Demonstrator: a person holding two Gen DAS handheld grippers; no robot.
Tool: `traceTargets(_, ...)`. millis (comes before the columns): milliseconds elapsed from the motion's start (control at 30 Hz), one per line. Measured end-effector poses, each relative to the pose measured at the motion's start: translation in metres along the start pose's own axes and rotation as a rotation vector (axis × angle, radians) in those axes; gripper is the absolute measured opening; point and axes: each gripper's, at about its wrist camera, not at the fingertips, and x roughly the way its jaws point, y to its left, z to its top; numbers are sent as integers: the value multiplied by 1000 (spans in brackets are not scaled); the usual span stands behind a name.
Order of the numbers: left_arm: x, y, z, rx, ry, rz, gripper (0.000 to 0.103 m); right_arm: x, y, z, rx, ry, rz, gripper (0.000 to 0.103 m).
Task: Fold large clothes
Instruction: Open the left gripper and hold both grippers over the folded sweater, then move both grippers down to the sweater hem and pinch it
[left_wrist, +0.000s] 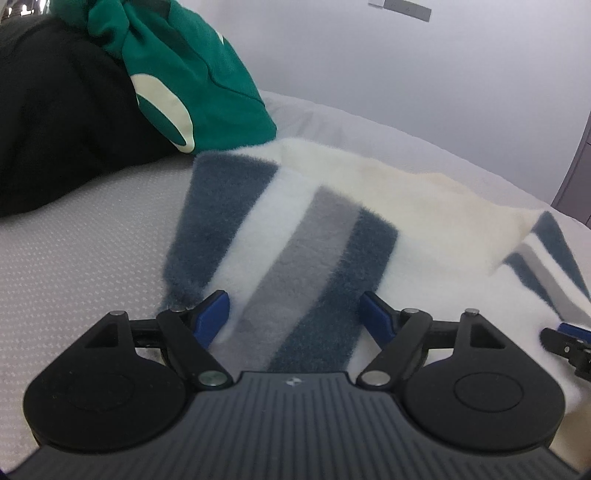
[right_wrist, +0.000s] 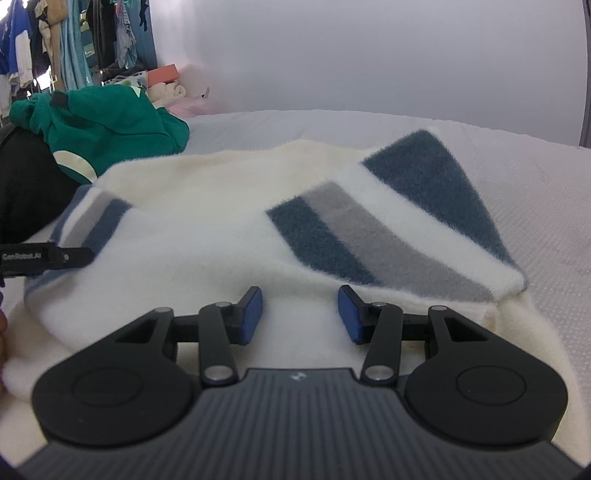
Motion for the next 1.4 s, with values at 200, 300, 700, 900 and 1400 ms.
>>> traceTargets(200,-31,-2,-7,-4,-9,3,82,-26,1,5,29,9,12,49)
traceTargets(300,-52,-1,-14,-5,-8,18,82,-45,2,2,35,14,3,49)
traceTargets(700,-139,5,-42,-33,105,-21,81,-132,-12,2,56,179,30,49)
traceTargets(900,-180,20,-67,-119,189,-48,81,-164,-50,-21,177,354,39,49)
traceTargets(1400,-221,68,-139,-383,411,-52,80,-204,-80,-54,291,555,-35,54)
